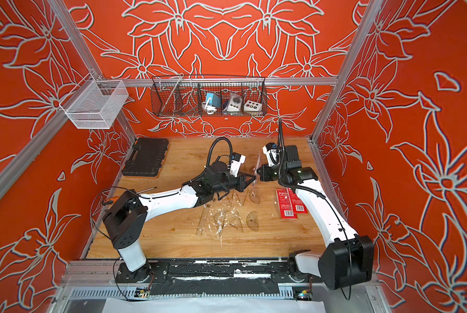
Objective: Open the ruler set and take out the ruler
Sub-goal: Take out the ruler from the ruler set bag.
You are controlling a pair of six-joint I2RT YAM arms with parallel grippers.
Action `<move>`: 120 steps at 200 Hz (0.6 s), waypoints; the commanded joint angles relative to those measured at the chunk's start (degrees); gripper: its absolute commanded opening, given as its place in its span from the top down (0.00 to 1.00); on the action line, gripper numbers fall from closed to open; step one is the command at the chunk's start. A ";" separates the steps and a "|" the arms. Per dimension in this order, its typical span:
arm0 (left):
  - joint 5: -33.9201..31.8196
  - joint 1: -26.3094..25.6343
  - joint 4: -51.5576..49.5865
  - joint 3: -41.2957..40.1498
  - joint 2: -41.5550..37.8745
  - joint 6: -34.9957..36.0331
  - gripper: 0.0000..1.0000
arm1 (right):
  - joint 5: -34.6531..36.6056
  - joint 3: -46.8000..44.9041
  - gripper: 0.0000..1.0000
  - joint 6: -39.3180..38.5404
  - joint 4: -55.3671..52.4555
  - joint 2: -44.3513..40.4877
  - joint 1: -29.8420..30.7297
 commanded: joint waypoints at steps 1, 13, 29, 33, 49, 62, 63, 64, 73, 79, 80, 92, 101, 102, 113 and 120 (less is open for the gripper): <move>-0.55 -0.19 -0.97 1.45 0.91 1.79 0.98 | -1.83 2.11 1.00 0.21 0.55 -1.67 -0.31; -0.96 -0.24 -1.62 2.02 1.44 2.11 0.99 | -2.36 2.37 1.00 0.09 0.41 -1.69 -0.35; -1.93 -0.23 -1.81 2.17 1.89 2.12 0.99 | -2.62 2.64 1.00 -0.01 -0.03 -1.99 -0.36; -2.27 -0.24 -1.82 2.08 1.95 2.07 0.99 | -2.79 2.67 1.00 0.02 -0.07 -2.12 -0.29; -3.57 -0.12 -1.80 1.96 2.12 2.16 0.99 | -3.96 2.94 1.00 -0.14 -0.41 -2.30 -0.32; -4.65 -0.11 -2.05 2.11 2.38 2.27 0.99 | -4.98 3.00 1.00 -0.03 -0.43 -2.49 -0.31; -4.69 -0.11 -2.05 2.17 2.40 2.33 0.99 | -5.02 2.97 1.00 -0.04 -0.46 -2.53 -0.31; -4.75 -0.15 -2.10 2.15 2.36 2.31 0.99 | -5.17 2.96 1.00 -0.05 -0.51 -2.55 -0.32; -5.36 -0.02 -2.25 2.13 2.30 2.37 0.99 | -5.61 2.95 1.00 -0.13 -0.69 -2.73 -0.26; -6.04 -0.02 -2.15 2.09 2.19 2.39 0.99 | -5.84 2.94 1.00 -0.30 -0.96 -2.85 -0.31; -6.09 -0.02 -2.19 2.11 2.22 2.43 0.99 | -5.89 2.94 1.00 -0.35 -1.03 -2.88 -0.31; -6.93 0.00 -1.97 2.07 1.93 2.30 0.98 | -6.10 2.86 1.00 -0.65 -1.57 -3.07 -0.25; -7.65 -0.06 -1.82 2.04 1.84 2.26 0.98 | -6.28 2.86 1.00 -0.83 -1.91 -3.13 -0.27; -7.73 -0.04 -1.80 2.04 1.82 2.23 0.98 | -6.33 2.86 1.00 -0.84 -1.90 -3.11 -0.29; -8.46 -0.01 -1.71 2.04 1.66 1.95 0.98 | -6.85 2.77 1.00 -0.87 -2.09 -3.35 -0.31; -8.95 -0.03 -1.40 1.84 1.52 1.78 0.97 | -7.01 2.75 1.00 -1.09 -2.29 -3.35 -0.32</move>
